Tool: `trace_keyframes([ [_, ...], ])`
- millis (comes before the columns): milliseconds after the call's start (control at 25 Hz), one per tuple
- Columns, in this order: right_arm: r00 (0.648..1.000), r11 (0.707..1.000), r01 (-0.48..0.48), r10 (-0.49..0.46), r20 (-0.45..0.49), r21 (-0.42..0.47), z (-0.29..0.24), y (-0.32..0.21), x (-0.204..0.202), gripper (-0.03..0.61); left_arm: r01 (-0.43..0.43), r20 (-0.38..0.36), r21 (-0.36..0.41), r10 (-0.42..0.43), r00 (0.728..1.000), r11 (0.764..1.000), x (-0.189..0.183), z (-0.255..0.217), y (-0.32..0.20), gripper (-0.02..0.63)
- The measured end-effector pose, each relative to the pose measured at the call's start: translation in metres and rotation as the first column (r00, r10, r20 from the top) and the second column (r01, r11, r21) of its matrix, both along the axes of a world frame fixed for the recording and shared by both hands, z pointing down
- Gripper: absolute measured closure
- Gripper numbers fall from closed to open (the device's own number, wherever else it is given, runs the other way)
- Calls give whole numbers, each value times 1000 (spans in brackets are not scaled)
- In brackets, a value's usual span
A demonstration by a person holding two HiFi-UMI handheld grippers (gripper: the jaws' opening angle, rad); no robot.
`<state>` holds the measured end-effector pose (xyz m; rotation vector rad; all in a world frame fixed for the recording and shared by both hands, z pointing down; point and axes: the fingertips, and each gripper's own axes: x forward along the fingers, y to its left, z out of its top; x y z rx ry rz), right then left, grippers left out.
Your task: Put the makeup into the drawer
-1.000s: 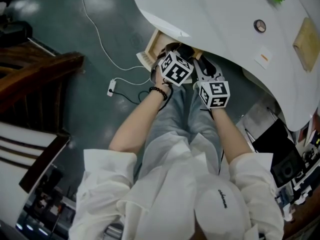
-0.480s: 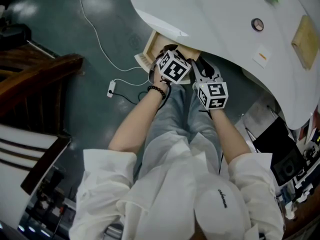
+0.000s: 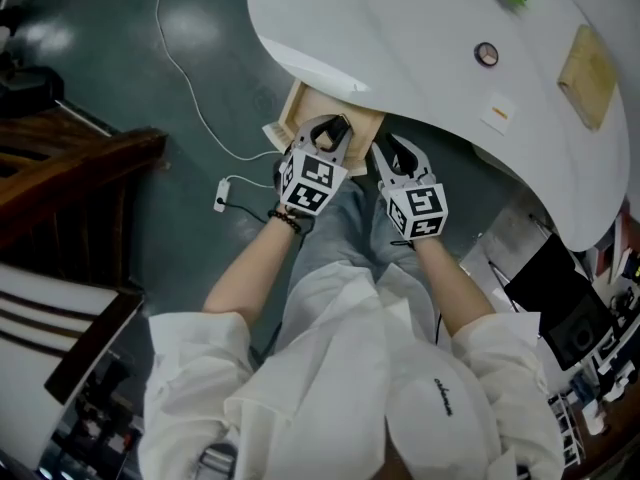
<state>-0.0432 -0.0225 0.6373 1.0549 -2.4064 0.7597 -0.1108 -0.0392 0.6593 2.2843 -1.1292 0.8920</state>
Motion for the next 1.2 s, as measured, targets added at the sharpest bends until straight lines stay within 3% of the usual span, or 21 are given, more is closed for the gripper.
trace_keyframes([
  [120,999,999,-23,22,29,35,-37,6,11,470,-27,-74,87,33,997,996,15,-54,14,559],
  [320,991,987,-123,115,74,106,-99,-2,56,480,-83,-142,187,111,984,979,80,-125,8,572],
  [640,946,933,-324,319,54,156,-133,-32,174,457,-179,-161,231,219,962,956,204,-148,-39,569],
  [800,921,908,-390,388,43,151,-133,-39,227,443,-196,-150,203,228,962,959,249,-141,-53,498],
  [960,913,902,-407,406,35,142,-129,-46,267,434,-194,-122,156,214,969,969,287,-122,-61,347],
  [1040,912,901,-410,409,35,141,-128,-50,282,433,-175,-101,142,190,976,974,301,-112,-66,290],
  [1200,910,899,-415,413,42,138,-129,-57,306,431,-89,-50,99,94,994,991,320,-91,-78,248],
])
